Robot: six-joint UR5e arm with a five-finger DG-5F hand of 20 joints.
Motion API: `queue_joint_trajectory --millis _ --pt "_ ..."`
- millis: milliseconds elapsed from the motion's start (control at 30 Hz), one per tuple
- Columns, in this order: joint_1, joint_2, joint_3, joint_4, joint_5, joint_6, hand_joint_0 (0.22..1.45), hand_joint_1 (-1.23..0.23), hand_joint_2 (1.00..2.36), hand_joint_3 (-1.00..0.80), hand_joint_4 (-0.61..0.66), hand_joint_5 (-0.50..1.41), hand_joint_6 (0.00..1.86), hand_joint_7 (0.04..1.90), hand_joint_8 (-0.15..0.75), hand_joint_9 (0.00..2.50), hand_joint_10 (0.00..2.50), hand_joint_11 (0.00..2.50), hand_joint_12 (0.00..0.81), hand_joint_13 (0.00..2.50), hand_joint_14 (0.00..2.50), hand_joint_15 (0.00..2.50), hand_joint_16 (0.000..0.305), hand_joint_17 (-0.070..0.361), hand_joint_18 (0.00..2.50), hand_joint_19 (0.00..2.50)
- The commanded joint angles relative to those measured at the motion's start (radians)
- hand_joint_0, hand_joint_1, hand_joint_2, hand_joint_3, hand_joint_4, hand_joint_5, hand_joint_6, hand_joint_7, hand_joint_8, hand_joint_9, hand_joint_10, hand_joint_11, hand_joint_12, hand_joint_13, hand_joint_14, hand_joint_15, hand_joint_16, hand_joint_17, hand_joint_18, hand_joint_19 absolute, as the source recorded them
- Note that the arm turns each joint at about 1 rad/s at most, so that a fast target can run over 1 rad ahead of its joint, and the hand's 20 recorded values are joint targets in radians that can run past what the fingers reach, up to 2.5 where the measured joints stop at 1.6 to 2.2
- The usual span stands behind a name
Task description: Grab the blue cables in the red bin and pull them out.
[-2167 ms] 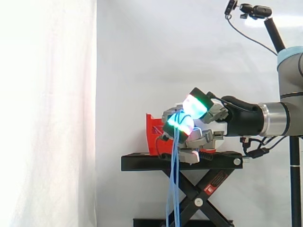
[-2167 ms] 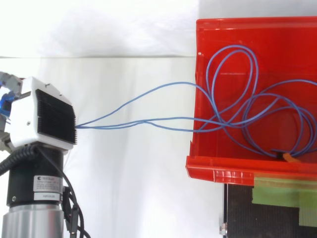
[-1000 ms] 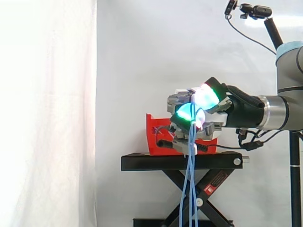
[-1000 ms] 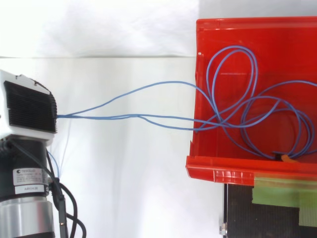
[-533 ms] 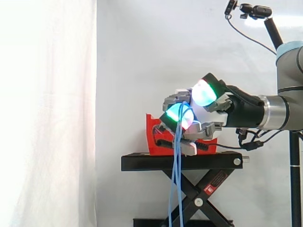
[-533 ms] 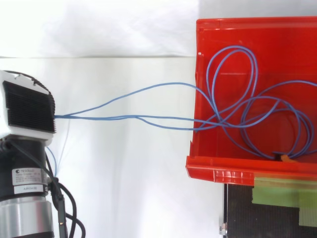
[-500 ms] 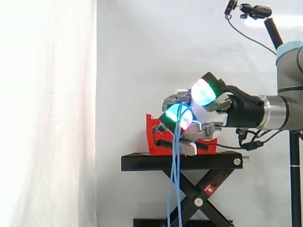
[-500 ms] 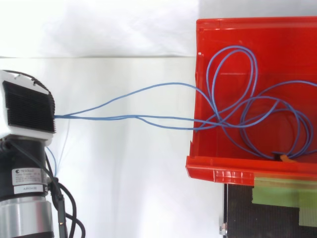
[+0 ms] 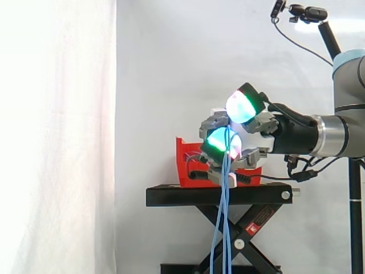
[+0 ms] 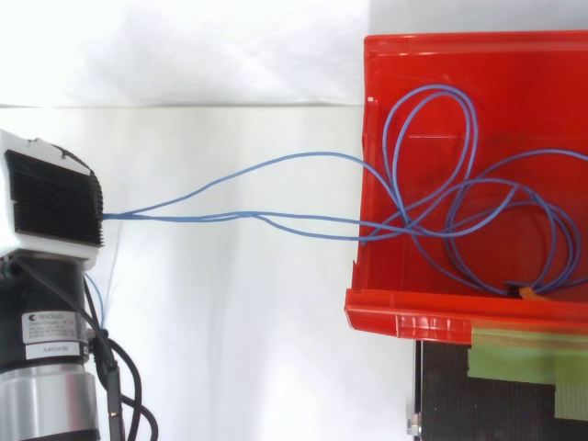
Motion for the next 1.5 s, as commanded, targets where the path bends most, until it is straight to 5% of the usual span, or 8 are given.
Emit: queue_joint_trajectory --millis 0,400,667,1033,1467 --pt "0.000 0.000 0.000 -0.001 0.001 0.001 0.67 -0.67 1.00 -1.00 0.06 0.81 0.31 0.73 0.264 1.05 0.21 1.55 0.343 1.13 1.23 1.21 0.052 0.117 0.95 1.05" --pt "0.000 0.000 0.000 -0.002 0.001 0.001 0.83 -0.84 1.00 -1.00 0.03 0.81 0.39 0.74 0.217 1.08 0.08 1.66 0.292 1.15 1.07 1.37 0.043 0.096 0.90 1.09" --pt "0.000 0.000 0.000 -0.021 0.001 0.010 0.92 -0.91 1.00 -0.96 0.00 0.68 0.62 0.62 0.209 1.05 0.14 1.66 0.289 1.15 1.06 1.38 0.042 0.095 0.90 1.08" --pt "0.005 0.000 0.000 -0.166 0.002 0.165 0.93 -0.93 1.00 -0.98 0.00 0.54 0.85 0.50 0.209 0.98 0.27 1.58 0.293 1.13 1.08 1.37 0.043 0.096 0.90 1.09" --pt "0.009 0.000 0.000 -0.317 0.004 0.364 0.94 -0.93 1.00 -1.00 -0.02 0.52 0.89 0.46 0.209 0.96 0.33 1.56 0.288 1.12 1.09 1.35 0.043 0.096 0.89 1.07"
